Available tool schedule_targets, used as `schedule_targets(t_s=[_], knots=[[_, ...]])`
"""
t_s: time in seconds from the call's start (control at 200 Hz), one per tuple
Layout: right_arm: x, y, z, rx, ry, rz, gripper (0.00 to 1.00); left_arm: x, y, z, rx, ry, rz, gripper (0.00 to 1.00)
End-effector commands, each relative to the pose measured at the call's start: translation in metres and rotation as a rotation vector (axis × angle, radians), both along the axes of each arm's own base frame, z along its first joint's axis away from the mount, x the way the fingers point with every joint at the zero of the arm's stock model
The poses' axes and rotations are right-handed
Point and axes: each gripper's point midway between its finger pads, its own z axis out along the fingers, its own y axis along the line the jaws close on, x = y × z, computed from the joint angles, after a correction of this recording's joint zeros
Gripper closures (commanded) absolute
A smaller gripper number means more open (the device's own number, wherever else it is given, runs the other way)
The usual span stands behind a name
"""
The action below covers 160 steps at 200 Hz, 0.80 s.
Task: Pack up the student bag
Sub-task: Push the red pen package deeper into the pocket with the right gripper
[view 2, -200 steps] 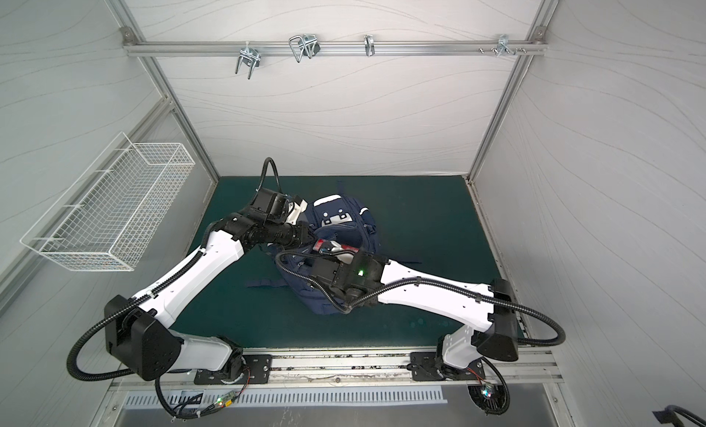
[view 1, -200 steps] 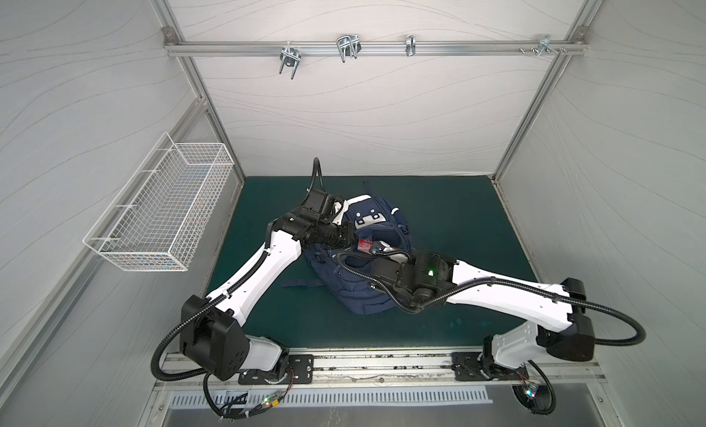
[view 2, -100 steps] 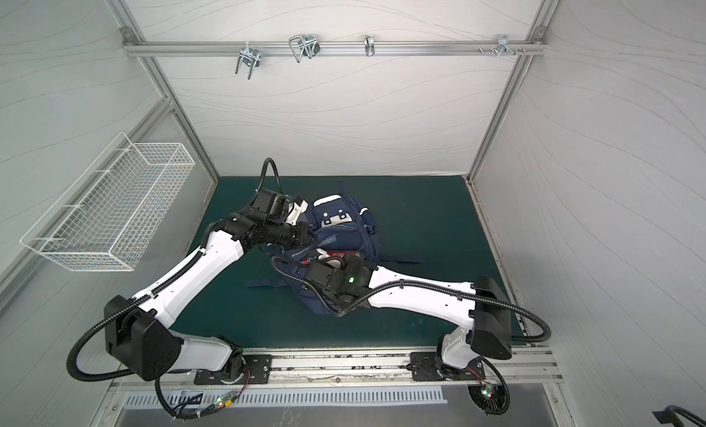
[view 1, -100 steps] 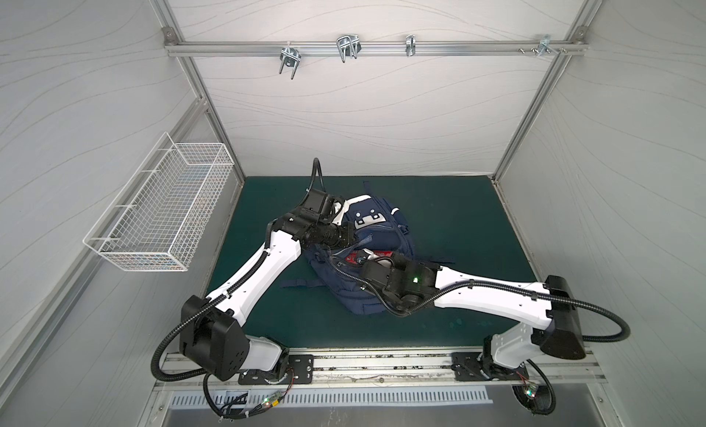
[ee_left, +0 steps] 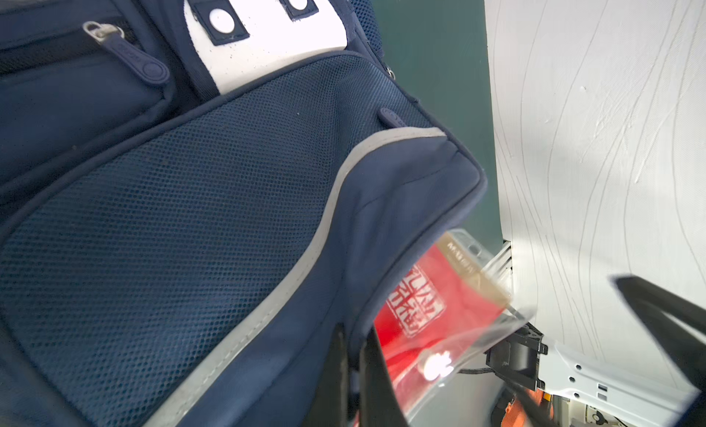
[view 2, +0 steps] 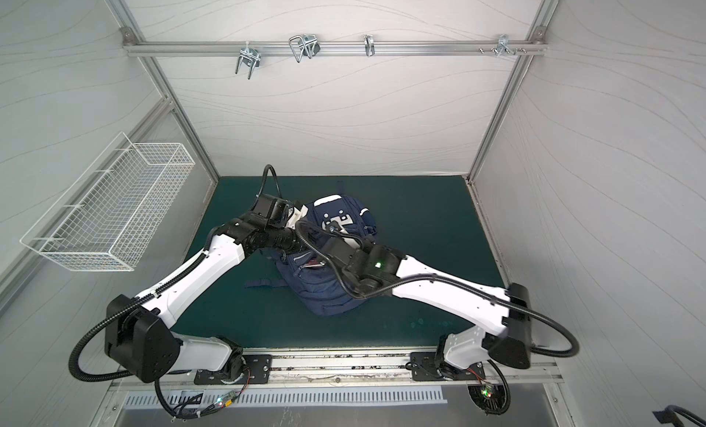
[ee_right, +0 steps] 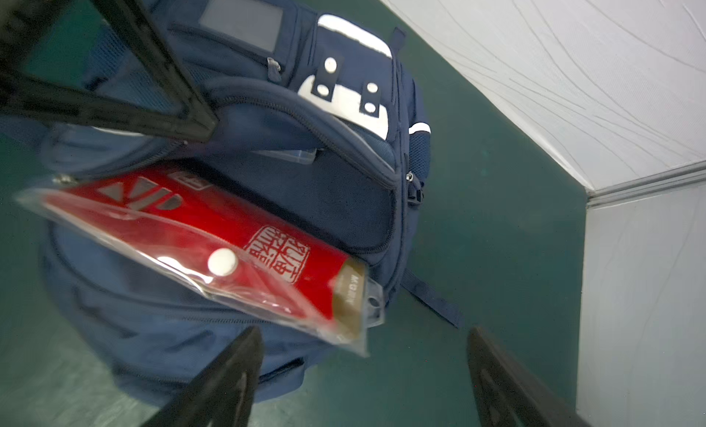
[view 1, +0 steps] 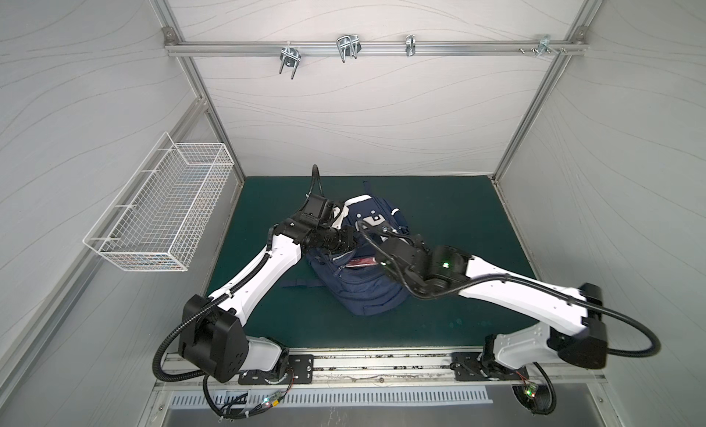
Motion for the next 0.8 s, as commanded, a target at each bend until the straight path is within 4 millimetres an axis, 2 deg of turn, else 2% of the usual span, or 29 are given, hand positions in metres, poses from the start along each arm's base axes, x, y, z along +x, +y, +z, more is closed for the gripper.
schedule_targets(t_s=[0.0, 0.05, 0.165, 0.31, 0.41, 0.62, 0.795], knots=[[-0.019, -0.029, -0.007, 0.16, 0.167, -0.121, 0.13, 0.008, -0.012, 0.038, -0.098, -0.074, -0.014, 1.0], [-0.026, -0.033, -0.012, 0.245, 0.255, -0.157, 0.14, 0.009, -0.014, 0.039, -0.104, -0.07, -0.02, 1.0], [-0.043, -0.029, -0.025, 0.456, 0.421, -0.192, 0.14, 0.01, -0.016, 0.038, -0.11, -0.06, -0.019, 1.0], [-0.056, -0.022, -0.053, 0.622, 0.604, -0.223, 0.17, 0.009, -0.015, 0.035, -0.109, -0.046, -0.013, 1.0], [-0.06, -0.014, -0.068, 0.714, 0.719, -0.203, 0.23, 0.008, -0.015, 0.035, -0.109, -0.043, -0.013, 1.0], [-0.045, 0.0, -0.063, 0.9, 0.773, -0.153, 0.29, 0.005, -0.014, 0.033, -0.109, -0.041, -0.019, 1.0], [-0.027, 0.007, -0.072, 0.954, 0.785, -0.182, 0.37, 0.002, -0.013, 0.033, -0.107, -0.041, -0.019, 1.0]])
